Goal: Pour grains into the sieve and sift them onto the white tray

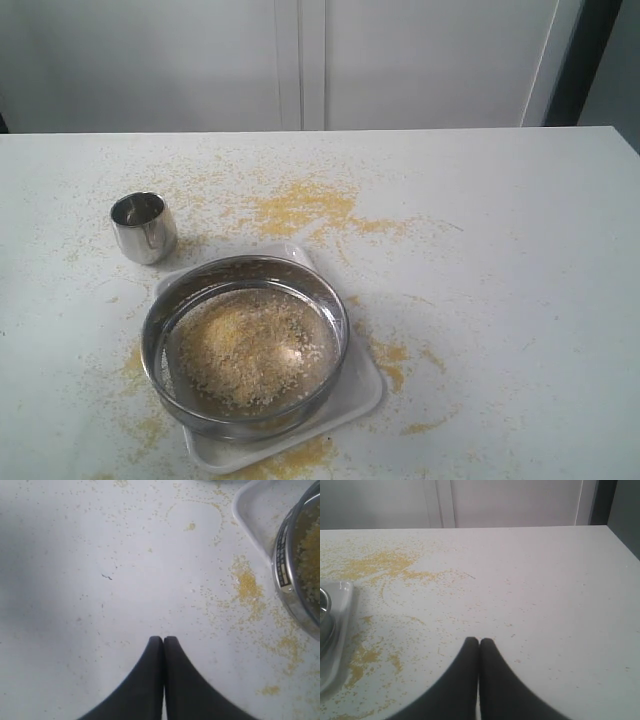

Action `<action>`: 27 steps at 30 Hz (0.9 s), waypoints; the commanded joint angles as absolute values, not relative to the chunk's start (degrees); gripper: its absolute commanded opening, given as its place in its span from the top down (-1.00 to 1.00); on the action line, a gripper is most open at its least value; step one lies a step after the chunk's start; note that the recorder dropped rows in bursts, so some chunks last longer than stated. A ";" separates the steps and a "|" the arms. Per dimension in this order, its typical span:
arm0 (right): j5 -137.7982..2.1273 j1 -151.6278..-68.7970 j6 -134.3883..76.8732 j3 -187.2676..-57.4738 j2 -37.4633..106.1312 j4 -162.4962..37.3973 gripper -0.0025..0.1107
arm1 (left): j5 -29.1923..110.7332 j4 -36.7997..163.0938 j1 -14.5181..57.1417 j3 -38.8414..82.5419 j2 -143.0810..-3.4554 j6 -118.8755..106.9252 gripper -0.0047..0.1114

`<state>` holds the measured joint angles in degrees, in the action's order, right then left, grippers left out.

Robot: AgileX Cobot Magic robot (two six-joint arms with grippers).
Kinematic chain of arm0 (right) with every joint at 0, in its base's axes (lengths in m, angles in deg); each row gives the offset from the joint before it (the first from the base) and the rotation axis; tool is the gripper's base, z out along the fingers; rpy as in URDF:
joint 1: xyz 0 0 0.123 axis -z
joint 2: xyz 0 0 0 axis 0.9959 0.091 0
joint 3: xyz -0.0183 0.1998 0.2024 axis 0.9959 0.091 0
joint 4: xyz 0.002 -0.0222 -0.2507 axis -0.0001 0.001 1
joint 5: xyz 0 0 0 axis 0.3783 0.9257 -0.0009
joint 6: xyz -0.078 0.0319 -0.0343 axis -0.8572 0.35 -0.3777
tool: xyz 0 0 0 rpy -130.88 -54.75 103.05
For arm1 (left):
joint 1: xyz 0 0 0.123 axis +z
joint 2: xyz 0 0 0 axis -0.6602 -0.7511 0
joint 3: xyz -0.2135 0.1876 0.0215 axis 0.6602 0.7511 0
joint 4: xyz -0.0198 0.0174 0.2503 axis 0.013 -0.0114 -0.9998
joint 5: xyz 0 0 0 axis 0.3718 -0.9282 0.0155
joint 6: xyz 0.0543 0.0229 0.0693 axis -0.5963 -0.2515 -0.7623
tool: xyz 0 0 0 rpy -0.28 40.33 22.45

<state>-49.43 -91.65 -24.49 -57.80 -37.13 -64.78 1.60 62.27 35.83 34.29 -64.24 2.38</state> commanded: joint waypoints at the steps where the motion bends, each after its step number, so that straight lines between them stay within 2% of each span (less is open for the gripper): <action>1: -49.94 -91.74 -24.34 -57.47 -37.46 -64.33 0.96 | 3.72 63.15 36.03 38.67 -61.92 2.67 0.91; 23: -49.94 -91.74 -24.34 -57.47 -37.46 -64.33 0.96 | 5.54 62.82 36.03 42.43 -59.93 6.22 0.91; 27: -56.38 -91.74 -19.91 -57.47 -37.46 -68.65 0.96 | 5.54 62.82 36.03 42.43 -59.93 6.22 0.91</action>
